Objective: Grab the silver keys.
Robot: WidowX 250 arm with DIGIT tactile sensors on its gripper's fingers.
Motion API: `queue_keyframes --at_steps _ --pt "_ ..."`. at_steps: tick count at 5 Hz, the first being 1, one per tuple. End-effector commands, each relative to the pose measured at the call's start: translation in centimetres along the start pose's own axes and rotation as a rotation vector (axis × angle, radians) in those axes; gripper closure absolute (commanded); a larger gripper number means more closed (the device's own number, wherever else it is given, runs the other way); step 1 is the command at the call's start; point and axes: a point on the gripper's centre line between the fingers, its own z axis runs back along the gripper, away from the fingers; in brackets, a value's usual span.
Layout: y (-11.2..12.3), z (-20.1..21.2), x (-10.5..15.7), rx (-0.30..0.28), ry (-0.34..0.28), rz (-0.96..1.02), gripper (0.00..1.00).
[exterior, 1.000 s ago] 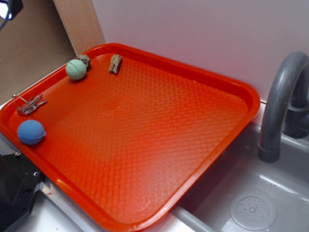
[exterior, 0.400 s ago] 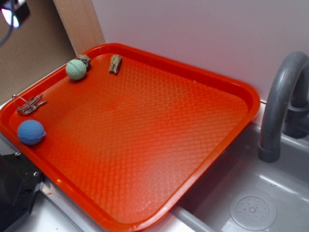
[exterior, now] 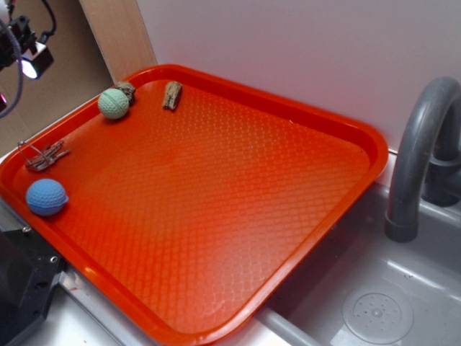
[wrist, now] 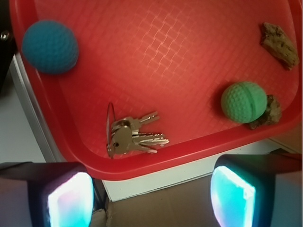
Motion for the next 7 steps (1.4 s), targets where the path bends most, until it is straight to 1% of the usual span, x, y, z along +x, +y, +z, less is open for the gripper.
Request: queue_keyframes --at_steps 1,2,3,4,5,6,7 --pt "-1.1 -0.9 2.7 -0.099 0.027 -0.131 0.0" --pt "-1.5 -2.3 2.6 -0.179 -0.04 -0.168 0.0" --pt "-1.9 -3.2 2.3 -0.174 -0.053 -0.148 0.0" --pt "-2.1 -4.9 1.8 -0.182 -0.059 -0.115 0.0" --pt "-2.9 -5.6 1.5 -0.171 -0.064 -0.113 0.0" --pt "-3.5 -6.5 1.8 -0.167 -0.062 -0.109 0.0" --pt "-3.3 -6.6 1.8 -0.161 -0.069 -0.098 1.0"
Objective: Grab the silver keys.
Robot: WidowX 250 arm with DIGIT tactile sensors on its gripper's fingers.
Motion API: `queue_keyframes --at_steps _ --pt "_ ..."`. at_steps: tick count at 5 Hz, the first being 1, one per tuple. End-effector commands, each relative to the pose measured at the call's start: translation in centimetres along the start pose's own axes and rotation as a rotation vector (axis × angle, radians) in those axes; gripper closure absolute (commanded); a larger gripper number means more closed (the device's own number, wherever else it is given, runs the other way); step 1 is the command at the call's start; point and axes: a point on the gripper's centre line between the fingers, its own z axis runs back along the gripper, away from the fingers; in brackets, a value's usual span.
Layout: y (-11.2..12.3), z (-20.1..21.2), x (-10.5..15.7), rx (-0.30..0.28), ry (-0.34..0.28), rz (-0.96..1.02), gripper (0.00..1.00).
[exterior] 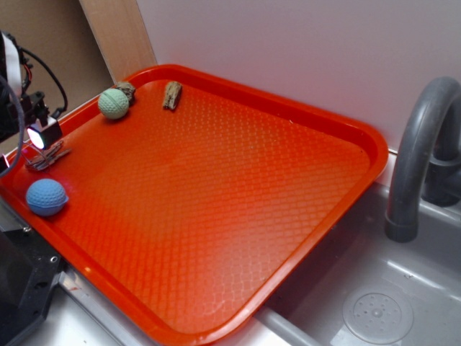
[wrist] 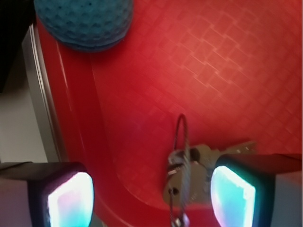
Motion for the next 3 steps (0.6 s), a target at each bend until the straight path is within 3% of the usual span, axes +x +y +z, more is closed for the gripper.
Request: queue_keyframes --at_steps 1,3 --pt "1.1 0.2 0.1 0.019 -0.004 0.034 1.0" --pt "2.9 1.1 0.3 0.009 0.005 0.036 1.0"
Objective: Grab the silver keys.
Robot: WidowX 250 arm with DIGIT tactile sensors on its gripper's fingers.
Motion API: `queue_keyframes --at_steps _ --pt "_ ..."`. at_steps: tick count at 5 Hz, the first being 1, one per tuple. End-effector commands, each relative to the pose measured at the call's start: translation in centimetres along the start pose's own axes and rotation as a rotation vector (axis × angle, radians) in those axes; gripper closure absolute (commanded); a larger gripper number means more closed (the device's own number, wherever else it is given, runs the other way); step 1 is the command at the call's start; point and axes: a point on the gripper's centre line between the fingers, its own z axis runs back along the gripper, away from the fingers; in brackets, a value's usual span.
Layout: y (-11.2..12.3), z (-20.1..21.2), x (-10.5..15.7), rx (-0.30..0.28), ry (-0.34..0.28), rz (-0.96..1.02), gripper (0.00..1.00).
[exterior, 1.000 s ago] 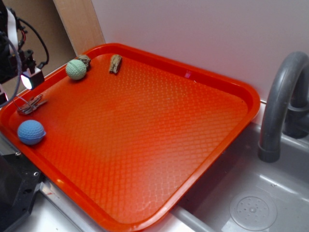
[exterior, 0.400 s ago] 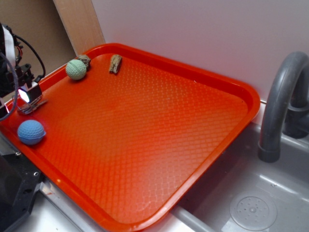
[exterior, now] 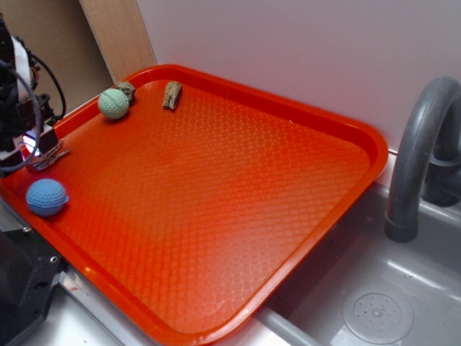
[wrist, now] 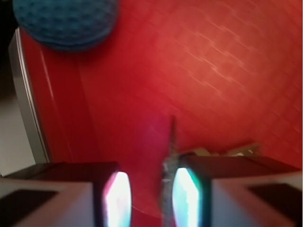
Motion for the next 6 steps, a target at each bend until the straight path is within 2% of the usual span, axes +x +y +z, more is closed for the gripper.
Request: queue_keyframes --at_steps 1,3,4,5,6 --pt "2.2 1.9 0.8 0.053 0.041 -0.006 1.0" --pt "2.2 4.1 0.9 0.081 0.028 -0.004 1.0" --pt "2.2 10.2 3.9 0.175 -0.093 0.097 1.0" --pt "4.6 15.9 5.4 0.148 -0.107 0.307 1.0" --pt "8.5 19.5 5.5 -0.124 0.004 0.504 1.0"
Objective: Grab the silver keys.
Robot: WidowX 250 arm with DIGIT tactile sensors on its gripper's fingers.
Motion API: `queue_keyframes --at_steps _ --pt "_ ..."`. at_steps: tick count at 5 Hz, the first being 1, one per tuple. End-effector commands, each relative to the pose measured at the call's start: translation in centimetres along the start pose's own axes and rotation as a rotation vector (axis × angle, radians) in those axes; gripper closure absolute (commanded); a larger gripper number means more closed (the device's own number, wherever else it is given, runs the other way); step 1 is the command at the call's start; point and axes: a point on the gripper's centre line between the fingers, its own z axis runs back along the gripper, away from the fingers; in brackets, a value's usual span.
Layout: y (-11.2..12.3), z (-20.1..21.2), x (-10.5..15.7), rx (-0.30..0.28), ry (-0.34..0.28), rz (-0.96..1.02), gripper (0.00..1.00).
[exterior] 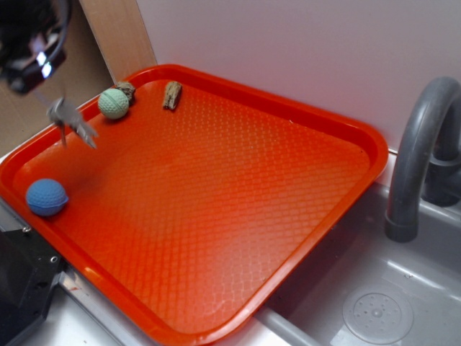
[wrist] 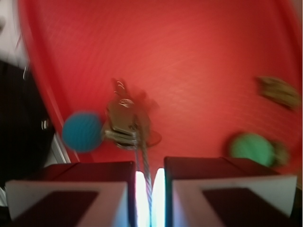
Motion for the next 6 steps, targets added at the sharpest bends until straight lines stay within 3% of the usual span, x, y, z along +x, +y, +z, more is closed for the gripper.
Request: queue_keyframes --at_steps 1,2,3,5,6 --pt "6.3 4.2 2.3 -0.389 0.224 0.423 1.0" --pt "6.2 4.6 1.0 -0.43 0.147 0.664 1.0" --pt "4.6 5.0 0.7 -0.414 0.087 0.776 1.0" --pt "2.0 6.8 1.0 -0.282 0.006 0.78 1.0" --pt "2.0 6.2 2.2 -0.251 -0.01 0.786 1.0"
